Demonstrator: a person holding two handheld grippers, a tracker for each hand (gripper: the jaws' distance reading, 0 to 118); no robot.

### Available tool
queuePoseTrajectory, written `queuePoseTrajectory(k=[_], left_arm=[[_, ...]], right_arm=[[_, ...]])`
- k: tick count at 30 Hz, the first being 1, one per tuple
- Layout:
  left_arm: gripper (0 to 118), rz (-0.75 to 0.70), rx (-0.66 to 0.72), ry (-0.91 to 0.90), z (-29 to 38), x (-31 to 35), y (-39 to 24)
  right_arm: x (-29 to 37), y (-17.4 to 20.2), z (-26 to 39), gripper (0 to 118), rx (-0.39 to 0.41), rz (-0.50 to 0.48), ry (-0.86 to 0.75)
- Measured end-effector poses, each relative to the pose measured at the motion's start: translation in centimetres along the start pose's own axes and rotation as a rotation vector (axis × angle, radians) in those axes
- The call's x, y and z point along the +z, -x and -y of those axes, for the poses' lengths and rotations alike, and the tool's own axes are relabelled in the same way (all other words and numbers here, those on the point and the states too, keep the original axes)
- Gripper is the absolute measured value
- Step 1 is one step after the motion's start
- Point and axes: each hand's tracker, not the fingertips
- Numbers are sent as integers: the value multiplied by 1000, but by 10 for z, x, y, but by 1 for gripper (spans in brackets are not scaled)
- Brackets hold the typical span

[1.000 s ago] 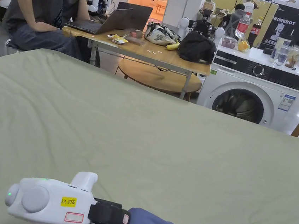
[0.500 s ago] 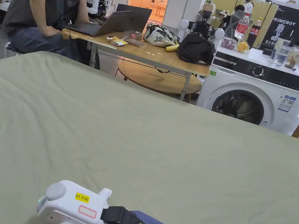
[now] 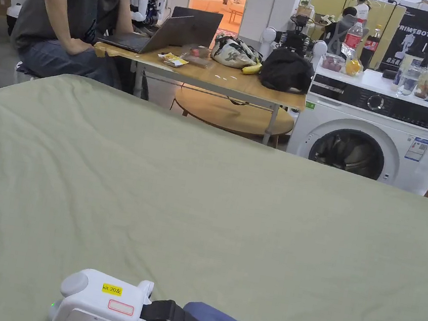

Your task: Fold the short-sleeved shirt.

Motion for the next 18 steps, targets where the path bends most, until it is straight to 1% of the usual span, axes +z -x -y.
queuePoseTrajectory(k=[1, 5, 8, 11, 12, 15, 17, 18], left_arm=[[56, -50, -38, -12, 4, 1, -4], [45, -83, 13, -5, 6, 0, -15], [40, -105, -2, -15, 6, 0, -17], [33, -133, -96, -35, 5, 0, -22], [32, -137, -108, -42, 2, 1, -20], [29, -115, -152, -68, 3, 2, -22], [28, -89, -215, -84, 6, 4, -28], [27, -86, -210, -79, 8, 5, -30]], right_arm=[[0, 0, 0, 0, 0, 1, 0], [0, 1, 1, 0, 4, 4, -5], [1, 1, 1, 0, 5, 5, -3], [1, 1, 0, 0, 4, 5, -1], [1, 1, 0, 0, 4, 5, -1], [4, 1, -1, 0, 0, 6, 0], [7, 0, -1, 0, 8, 6, -10], [9, -1, -1, 0, 8, 3, -17]])
